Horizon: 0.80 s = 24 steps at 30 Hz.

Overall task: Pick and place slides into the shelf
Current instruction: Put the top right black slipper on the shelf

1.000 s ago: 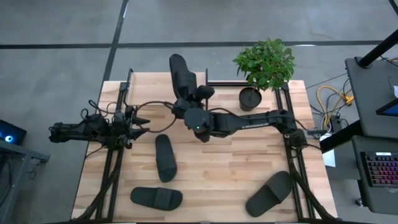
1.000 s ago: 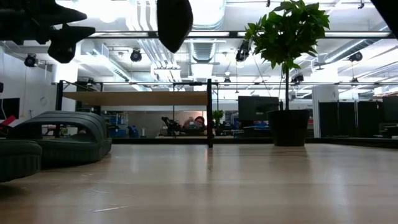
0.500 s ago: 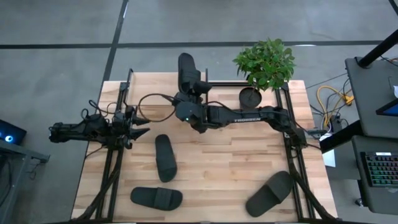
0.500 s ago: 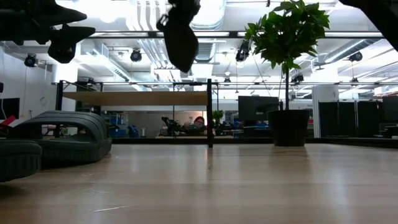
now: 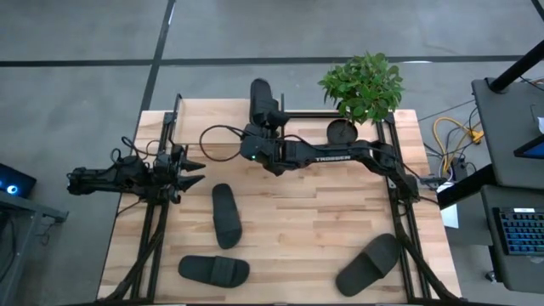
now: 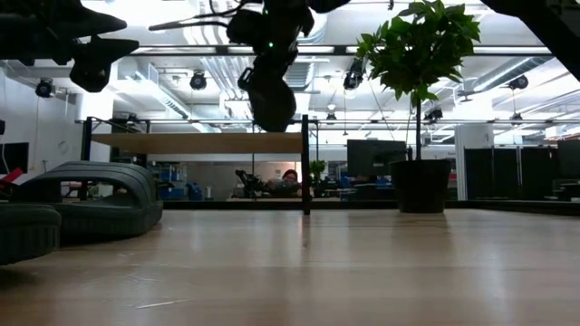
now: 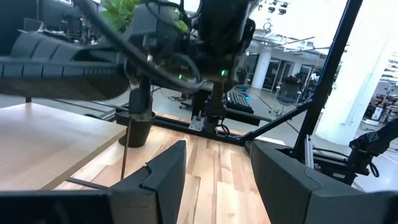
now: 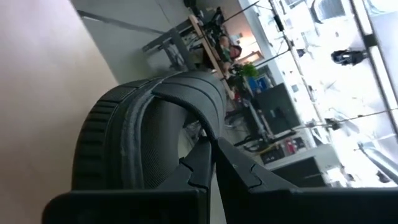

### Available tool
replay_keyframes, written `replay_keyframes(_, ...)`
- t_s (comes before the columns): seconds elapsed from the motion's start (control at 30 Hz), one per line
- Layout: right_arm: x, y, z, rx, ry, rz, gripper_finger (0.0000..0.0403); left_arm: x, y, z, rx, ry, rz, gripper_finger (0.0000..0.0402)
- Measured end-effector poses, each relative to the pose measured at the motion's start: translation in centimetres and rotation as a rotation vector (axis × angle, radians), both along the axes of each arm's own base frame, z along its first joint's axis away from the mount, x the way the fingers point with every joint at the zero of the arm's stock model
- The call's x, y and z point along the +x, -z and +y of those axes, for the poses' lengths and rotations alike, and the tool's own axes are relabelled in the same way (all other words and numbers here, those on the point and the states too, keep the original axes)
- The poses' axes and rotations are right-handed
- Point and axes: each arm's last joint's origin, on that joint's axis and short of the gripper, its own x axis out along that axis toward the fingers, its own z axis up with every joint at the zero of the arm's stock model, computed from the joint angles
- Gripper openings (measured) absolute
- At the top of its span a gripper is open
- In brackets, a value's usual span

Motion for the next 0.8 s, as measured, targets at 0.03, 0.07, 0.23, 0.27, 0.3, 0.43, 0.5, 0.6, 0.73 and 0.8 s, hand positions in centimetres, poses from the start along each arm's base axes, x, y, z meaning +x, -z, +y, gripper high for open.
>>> replay_keyframes(0.03,0.0,0.3,0.0,0.001,0.001,0.006,0.0008,0.0,0.0,0.0,0.000,0.000,0.002,0.0167)
replay_keyframes(0.07,-0.1,0.6,0.0,0.002,0.001,0.013,0.0008,0.0,0.0,0.0,0.001,0.000,0.002,0.0167)
replay_keyframes(0.23,-0.2,1.6,0.0,0.006,0.003,0.030,0.0008,0.0,0.2,0.0,0.003,0.000,0.024,0.0167)
replay_keyframes(0.27,-0.2,1.7,0.0,0.006,0.003,0.033,0.0008,0.0,0.2,0.0,0.003,0.000,0.023,0.0167)
replay_keyframes(0.3,-0.3,1.8,0.0,0.006,0.003,0.036,0.0008,0.0,0.2,0.0,0.003,0.000,0.022,0.0167)
replay_keyframes(0.43,-0.3,2.2,0.0,0.006,0.003,0.052,0.0008,0.0,0.3,0.0,0.002,0.000,0.030,0.0167)
replay_keyframes(0.5,-0.4,2.5,0.0,0.006,0.002,0.066,0.0008,0.1,0.3,0.0,0.000,0.000,0.030,0.0167)
replay_keyframes(0.6,-0.5,2.9,0.0,0.009,-0.002,0.080,0.0009,0.0,0.3,0.0,0.000,0.000,0.028,0.0167)
replay_keyframes(0.73,-0.5,3.1,0.0,0.017,-0.021,0.103,0.0009,0.0,0.2,0.0,-0.001,0.000,0.026,0.0167)
replay_keyframes(0.8,-0.4,3.1,0.1,0.037,-0.051,0.103,0.0009,0.0,0.3,0.0,-0.001,0.000,0.027,0.0167)
